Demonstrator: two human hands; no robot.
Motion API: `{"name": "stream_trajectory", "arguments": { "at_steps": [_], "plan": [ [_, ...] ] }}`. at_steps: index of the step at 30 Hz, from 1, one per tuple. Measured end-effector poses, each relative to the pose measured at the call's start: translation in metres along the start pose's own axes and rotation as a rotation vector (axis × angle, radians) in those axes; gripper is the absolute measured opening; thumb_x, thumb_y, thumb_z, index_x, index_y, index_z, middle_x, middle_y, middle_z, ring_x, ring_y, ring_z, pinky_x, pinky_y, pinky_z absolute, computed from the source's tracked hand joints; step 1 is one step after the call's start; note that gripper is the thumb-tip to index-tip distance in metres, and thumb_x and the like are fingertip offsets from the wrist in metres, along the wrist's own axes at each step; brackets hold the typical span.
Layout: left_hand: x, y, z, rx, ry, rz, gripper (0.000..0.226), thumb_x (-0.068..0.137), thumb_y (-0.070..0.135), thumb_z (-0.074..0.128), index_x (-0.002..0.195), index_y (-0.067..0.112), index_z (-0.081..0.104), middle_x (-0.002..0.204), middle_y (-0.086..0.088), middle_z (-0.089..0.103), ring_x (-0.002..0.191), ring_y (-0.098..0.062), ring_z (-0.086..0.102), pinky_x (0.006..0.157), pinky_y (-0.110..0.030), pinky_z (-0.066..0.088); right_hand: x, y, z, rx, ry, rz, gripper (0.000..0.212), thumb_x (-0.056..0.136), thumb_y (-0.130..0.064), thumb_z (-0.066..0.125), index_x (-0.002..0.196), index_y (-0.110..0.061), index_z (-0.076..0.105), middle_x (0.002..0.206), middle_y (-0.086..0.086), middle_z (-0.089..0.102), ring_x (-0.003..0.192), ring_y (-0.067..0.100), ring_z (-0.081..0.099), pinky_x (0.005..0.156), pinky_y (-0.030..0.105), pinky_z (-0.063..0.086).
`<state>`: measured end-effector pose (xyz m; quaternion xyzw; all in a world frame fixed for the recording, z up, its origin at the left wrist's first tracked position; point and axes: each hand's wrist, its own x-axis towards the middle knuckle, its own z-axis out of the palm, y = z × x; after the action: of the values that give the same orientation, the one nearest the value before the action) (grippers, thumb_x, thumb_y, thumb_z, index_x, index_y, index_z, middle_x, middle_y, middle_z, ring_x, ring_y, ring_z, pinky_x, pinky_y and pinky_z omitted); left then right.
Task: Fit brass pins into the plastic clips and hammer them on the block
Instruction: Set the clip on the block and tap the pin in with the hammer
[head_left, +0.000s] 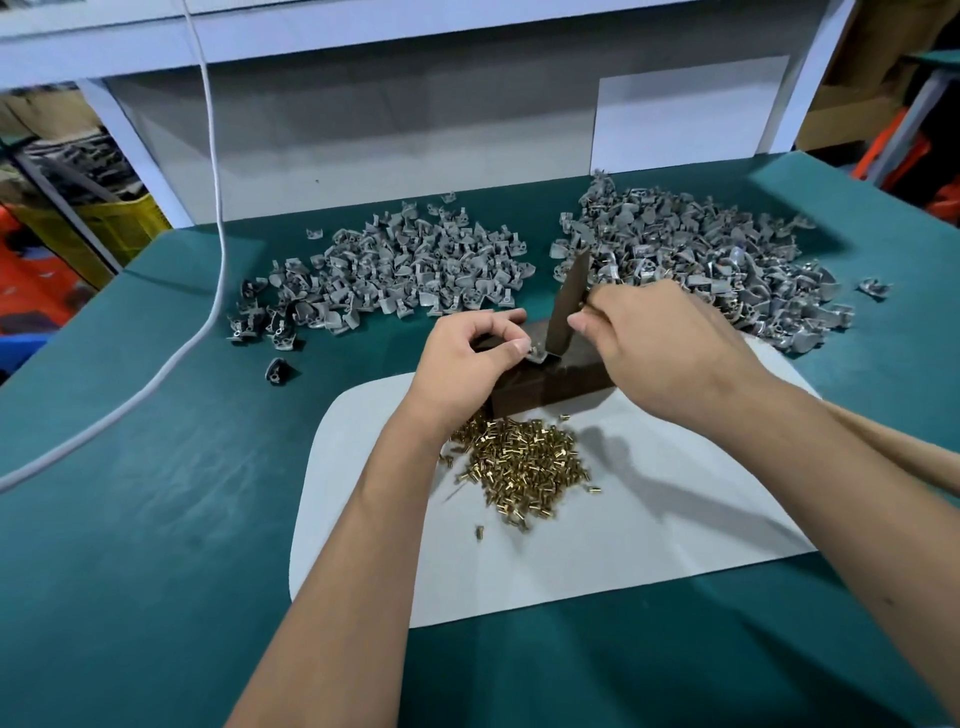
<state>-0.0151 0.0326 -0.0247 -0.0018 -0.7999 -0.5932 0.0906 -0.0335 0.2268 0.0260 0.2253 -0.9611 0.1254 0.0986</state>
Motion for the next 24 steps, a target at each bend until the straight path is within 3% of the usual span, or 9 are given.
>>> {"name": "stream_trajectory", "arguments": {
  "at_steps": [3,8,12,14,17,20,22,24],
  "plan": [
    [0.000,0.001,0.002,0.061,0.036,0.055,0.008,0.091,0.005,0.072,0.085,0.010,0.074,0.121,-0.001,0.073,0.112,-0.011,0.067,0.104,-0.038,0.052,0.000,0.001,0.000,0.022,-0.006,0.004,0.027,0.106,-0.046,0.040,0.091,-0.028,0.053,0.068,-0.004,0.050,0.065,0.030,0.052,0.060,0.038,0.042],
    [-0.001,0.005,0.003,0.218,0.092,0.221,0.007,0.087,0.005,0.077,0.085,0.012,0.076,0.089,0.002,0.077,0.089,-0.011,0.070,0.085,-0.021,0.053,-0.003,0.003,0.001,0.014,-0.011,-0.007,0.028,0.106,-0.045,0.040,0.086,-0.027,0.049,0.066,-0.006,0.046,0.065,0.032,0.050,0.061,0.038,0.040],
    [0.000,0.005,0.002,0.296,0.135,0.253,0.006,0.084,0.011,0.082,0.084,0.016,0.081,0.085,0.006,0.074,0.086,-0.008,0.066,0.078,-0.015,0.048,-0.006,0.003,0.000,0.049,0.142,-0.005,0.024,0.105,-0.046,0.040,0.094,-0.027,0.051,0.067,0.001,0.051,0.063,0.032,0.047,0.058,0.037,0.037],
    [0.001,0.004,0.001,0.286,0.145,0.224,0.007,0.083,0.011,0.083,0.085,0.018,0.081,0.085,0.007,0.074,0.082,-0.005,0.065,0.074,-0.011,0.045,-0.007,-0.003,0.003,0.044,0.136,-0.028,0.024,0.106,-0.046,0.039,0.101,-0.026,0.053,0.071,0.003,0.056,0.063,0.033,0.050,0.058,0.037,0.040],
    [0.002,0.004,0.001,0.237,0.125,0.196,0.007,0.083,0.008,0.083,0.085,0.015,0.082,0.082,0.005,0.075,0.074,-0.005,0.065,0.071,-0.014,0.046,-0.005,-0.006,0.004,0.018,0.030,-0.014,0.025,0.106,-0.046,0.039,0.100,-0.026,0.053,0.074,0.001,0.058,0.070,0.034,0.054,0.062,0.038,0.043],
    [0.003,0.003,-0.001,0.201,0.118,0.177,0.004,0.084,0.008,0.082,0.088,0.010,0.082,0.082,0.001,0.077,0.076,-0.012,0.069,0.073,-0.023,0.053,-0.002,-0.002,-0.002,-0.023,0.093,-0.019,0.024,0.106,-0.046,0.039,0.099,-0.027,0.053,0.064,-0.005,0.042,0.064,0.033,0.047,0.060,0.037,0.038],
    [0.004,0.001,-0.002,0.180,0.116,0.169,0.005,0.083,0.007,0.082,0.087,0.011,0.082,0.082,0.000,0.077,0.079,-0.016,0.071,0.077,-0.028,0.056,-0.003,-0.005,0.000,0.001,0.121,-0.024,0.024,0.106,-0.045,0.039,0.102,-0.026,0.054,0.064,-0.004,0.043,0.063,0.033,0.048,0.059,0.037,0.040],
    [0.004,-0.001,-0.003,0.162,0.110,0.167,0.007,0.083,0.006,0.082,0.086,0.012,0.082,0.081,0.001,0.077,0.078,-0.013,0.070,0.077,-0.027,0.056,-0.003,-0.008,0.003,-0.003,0.044,-0.036,0.025,0.106,-0.044,0.039,0.103,-0.025,0.054,0.067,-0.004,0.046,0.067,0.033,0.052,0.061,0.039,0.044]
  ]
}}
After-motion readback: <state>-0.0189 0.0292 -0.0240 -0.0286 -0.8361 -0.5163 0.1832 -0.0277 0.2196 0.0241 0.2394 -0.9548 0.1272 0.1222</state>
